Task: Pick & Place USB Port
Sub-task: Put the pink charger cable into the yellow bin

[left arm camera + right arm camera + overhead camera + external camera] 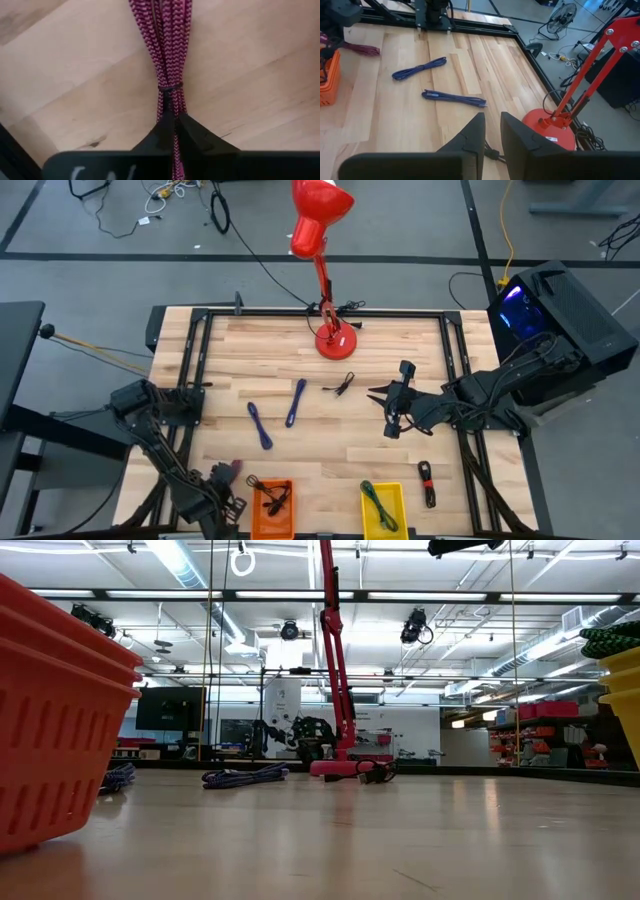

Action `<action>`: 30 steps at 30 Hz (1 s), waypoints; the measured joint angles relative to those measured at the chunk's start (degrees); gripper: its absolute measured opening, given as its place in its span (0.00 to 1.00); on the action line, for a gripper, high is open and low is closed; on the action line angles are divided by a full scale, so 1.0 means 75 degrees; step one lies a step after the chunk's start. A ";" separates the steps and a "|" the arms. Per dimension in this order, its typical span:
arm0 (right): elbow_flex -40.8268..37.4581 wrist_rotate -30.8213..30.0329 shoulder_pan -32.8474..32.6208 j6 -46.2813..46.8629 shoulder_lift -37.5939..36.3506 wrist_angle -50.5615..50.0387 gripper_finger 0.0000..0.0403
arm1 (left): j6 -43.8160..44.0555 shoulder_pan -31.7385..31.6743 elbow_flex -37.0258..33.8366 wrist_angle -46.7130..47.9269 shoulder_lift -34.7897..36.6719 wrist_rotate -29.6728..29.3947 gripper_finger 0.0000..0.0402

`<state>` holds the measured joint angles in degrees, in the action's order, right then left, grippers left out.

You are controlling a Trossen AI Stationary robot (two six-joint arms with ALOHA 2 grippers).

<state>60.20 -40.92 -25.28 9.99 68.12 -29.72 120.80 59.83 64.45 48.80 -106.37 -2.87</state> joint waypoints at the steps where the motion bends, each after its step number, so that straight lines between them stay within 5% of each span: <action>1: 0.0000 -0.0001 0.0000 0.0001 0.0000 -0.0006 0.15 | 0.0031 -0.0005 0.0000 0.0073 0.0000 0.0016 0.02; 6: 0.0000 0.0179 0.0000 0.0003 0.0000 -0.0047 0.15 | -0.0162 -0.0092 0.0026 0.0708 0.0116 0.0044 0.01; 13: 0.0000 0.0177 0.0000 0.0001 0.0000 -0.0116 0.15 | -0.0440 -0.0257 0.1223 0.3760 0.0449 -0.0279 0.01; 18: 0.0000 0.0118 0.0000 0.0018 0.0000 -0.0111 0.15 | -0.0569 -0.0248 0.2552 0.5570 0.0656 -0.1910 0.00; 23: 0.0000 0.0121 0.0000 0.0042 0.0000 -0.0105 0.15 | -0.1721 -0.0305 0.3247 0.5498 0.1011 -0.4646 0.00; 30: 0.0000 0.0183 0.0000 0.0059 0.0000 0.0141 0.15 | -0.3904 -0.0753 0.3480 0.5502 0.1243 -0.6969 0.00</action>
<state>60.20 -39.55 -25.28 10.44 68.12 -28.66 91.51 54.19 90.54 90.07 -97.05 -55.13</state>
